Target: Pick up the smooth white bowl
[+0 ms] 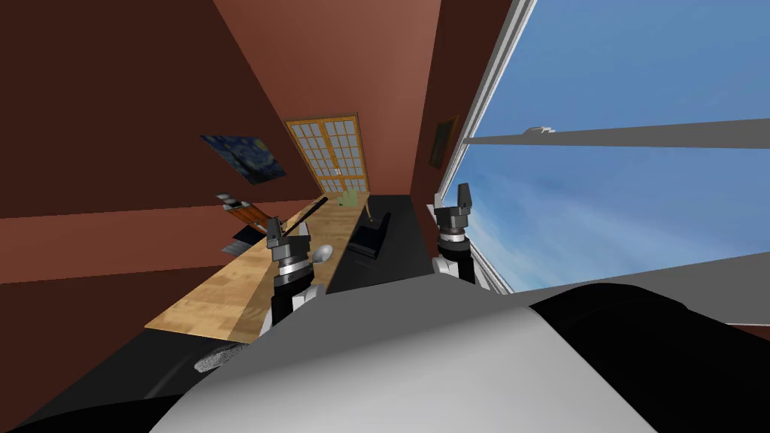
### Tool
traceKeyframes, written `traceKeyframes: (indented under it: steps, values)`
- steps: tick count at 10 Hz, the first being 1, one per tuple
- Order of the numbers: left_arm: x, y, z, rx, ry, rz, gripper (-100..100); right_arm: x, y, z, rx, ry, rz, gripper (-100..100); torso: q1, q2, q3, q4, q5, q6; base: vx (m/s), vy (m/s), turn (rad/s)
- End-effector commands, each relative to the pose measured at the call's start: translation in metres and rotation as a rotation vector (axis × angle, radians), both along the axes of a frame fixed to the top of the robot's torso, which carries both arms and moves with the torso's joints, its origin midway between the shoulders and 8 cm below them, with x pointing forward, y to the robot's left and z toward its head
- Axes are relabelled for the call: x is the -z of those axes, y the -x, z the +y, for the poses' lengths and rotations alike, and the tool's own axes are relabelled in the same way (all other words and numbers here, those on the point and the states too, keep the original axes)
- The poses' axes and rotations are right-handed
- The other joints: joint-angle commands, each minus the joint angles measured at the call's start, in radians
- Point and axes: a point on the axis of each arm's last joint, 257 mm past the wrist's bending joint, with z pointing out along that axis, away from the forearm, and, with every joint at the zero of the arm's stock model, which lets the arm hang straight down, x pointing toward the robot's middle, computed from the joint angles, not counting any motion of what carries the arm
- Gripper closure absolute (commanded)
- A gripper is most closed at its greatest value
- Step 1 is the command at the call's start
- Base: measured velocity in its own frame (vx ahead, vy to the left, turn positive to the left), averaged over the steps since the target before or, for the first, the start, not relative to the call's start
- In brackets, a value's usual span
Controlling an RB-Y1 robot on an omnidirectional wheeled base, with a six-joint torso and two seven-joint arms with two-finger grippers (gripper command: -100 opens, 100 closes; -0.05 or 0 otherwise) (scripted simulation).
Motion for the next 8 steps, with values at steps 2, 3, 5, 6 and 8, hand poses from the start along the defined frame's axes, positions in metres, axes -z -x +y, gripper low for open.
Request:
traceKeyframes:
  steps: [2,3,5,6,8]
  values:
    - [0.013,-0.008,-0.001,0.026,-0.013,0.048,-100,0.0,0.0,0.0,0.0,0.0,0.0,0,0.001,0.0,0.0,0.0,0.0,0.0,0.004,0.026,-0.057]
    - [0.025,-0.016,0.0,0.042,-0.018,0.089,-100,0.0,0.0,0.0,0.0,0.0,0.0,0,0.002,0.0,0.0,0.0,0.001,0.0,-0.008,0.046,-0.117]
    - [0.041,-0.025,0.003,0.059,-0.022,0.143,-100,0.0,0.0,0.0,0.0,0.0,0.0,0,0.004,0.001,0.001,0.0,0.001,0.0,-0.024,0.046,-0.076]
    - [0.051,-0.03,0.005,0.067,-0.024,0.176,-100,0.0,0.0,0.0,0.0,0.0,0.0,0,0.003,0.001,0.001,0.0,0.001,0.0,-0.028,0.045,-0.09]
    - [0.074,-0.042,0.01,0.082,-0.025,0.254,-100,0.0,0.0,0.0,0.0,0.0,0.0,0,0.004,0.002,0.001,0.0,0.001,0.0,-0.035,0.049,-0.103]
